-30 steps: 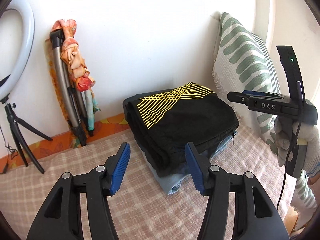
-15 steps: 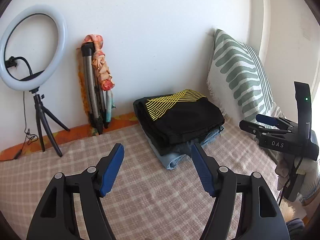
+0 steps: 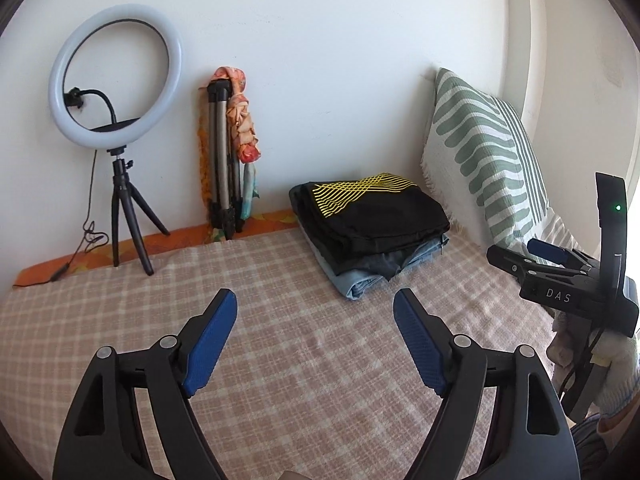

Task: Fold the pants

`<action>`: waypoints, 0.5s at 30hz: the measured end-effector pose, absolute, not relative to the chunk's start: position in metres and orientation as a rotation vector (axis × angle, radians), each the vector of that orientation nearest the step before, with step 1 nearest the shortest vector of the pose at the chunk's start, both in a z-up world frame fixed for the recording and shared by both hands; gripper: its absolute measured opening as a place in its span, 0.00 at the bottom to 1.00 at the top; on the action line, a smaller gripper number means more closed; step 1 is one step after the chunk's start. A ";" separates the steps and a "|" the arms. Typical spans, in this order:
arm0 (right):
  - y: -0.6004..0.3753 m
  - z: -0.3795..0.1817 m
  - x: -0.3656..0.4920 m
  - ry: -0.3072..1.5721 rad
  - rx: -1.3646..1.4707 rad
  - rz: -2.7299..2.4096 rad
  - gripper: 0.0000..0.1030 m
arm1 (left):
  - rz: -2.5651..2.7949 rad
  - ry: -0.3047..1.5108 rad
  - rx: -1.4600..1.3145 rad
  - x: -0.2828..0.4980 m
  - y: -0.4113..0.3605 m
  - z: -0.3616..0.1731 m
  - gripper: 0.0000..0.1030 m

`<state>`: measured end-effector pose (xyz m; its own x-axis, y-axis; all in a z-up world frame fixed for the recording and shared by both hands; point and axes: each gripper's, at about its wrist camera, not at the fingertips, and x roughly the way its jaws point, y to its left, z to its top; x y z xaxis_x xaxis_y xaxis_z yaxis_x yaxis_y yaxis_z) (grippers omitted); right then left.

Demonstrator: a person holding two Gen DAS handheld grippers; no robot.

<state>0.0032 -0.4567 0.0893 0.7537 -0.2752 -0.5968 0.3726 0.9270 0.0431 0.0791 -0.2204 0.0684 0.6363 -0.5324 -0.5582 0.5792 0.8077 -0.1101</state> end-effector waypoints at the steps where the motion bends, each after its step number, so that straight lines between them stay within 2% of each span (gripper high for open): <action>1: -0.454 0.088 0.002 0.621 0.166 -0.356 0.95 | -0.634 0.615 0.080 0.078 -0.218 0.066 0.78; 7: -0.439 0.080 -0.002 0.605 0.135 -0.360 1.00 | -0.598 0.632 0.096 0.075 -0.210 0.051 0.79; 15: -0.433 0.063 -0.002 0.610 0.132 -0.356 1.00 | -0.551 0.632 0.106 0.076 -0.196 0.037 0.80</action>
<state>-0.0019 -0.4335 0.0629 0.7613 -0.2875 -0.5812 0.3646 0.9310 0.0171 0.0764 -0.1960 0.0367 0.6687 -0.4560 -0.5873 0.5192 0.8518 -0.0702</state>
